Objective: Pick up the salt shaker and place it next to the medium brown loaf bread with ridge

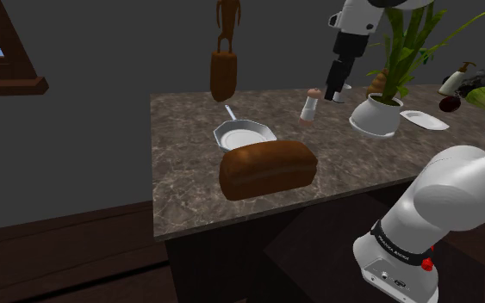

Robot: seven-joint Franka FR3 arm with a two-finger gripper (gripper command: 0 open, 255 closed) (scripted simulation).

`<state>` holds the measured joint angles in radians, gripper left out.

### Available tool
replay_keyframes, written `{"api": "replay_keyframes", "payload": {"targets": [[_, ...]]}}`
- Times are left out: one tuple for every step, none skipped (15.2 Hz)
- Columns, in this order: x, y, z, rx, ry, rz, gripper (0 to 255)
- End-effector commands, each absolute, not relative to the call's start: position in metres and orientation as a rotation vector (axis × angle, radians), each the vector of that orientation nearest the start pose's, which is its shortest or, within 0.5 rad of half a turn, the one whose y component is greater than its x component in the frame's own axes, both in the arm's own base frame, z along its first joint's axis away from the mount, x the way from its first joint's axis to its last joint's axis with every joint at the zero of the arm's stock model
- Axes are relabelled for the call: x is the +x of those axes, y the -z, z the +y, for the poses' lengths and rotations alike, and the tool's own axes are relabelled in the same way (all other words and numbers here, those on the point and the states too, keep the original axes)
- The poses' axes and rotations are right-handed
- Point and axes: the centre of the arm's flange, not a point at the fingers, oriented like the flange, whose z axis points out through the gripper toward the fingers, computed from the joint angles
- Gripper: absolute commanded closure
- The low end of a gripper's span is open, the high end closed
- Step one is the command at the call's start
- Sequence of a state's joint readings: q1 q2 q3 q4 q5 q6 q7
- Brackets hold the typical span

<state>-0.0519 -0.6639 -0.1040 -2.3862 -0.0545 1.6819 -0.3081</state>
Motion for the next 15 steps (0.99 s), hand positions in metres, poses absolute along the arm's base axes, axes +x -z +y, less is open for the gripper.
{"api": "replay_keyframes", "payload": {"targets": [[0.354, -0.535, -0.088, -3.111, -0.052, -0.298, 0], [0.360, -0.531, -0.099, -3.111, -0.047, -0.304, 0], [0.366, -0.528, -0.110, -3.112, -0.043, -0.309, 0], [0.372, -0.524, -0.120, -3.112, -0.038, -0.315, 0], [0.378, -0.520, -0.131, -3.112, -0.034, -0.321, 0], [0.385, -0.516, -0.142, -3.112, -0.029, -0.326, 0], [0.391, -0.513, -0.152, -3.113, -0.025, -0.332, 0], [0.397, -0.509, -0.163, -3.113, -0.020, -0.338, 0], [0.404, -0.505, -0.174, -3.113, -0.016, -0.343, 0], [0.410, -0.502, -0.184, -3.113, -0.011, -0.349, 0], [0.416, -0.498, -0.195, -3.114, -0.007, -0.355, 0], [0.423, -0.495, -0.205, -3.114, -0.002, -0.360, 0], [0.429, -0.491, -0.216, -3.114, 0.002, -0.366, 0], [0.436, -0.488, -0.227, -3.114, 0.007, -0.372, 0], [0.443, -0.484, -0.237, -3.114, 0.011, -0.377, 0]]}}
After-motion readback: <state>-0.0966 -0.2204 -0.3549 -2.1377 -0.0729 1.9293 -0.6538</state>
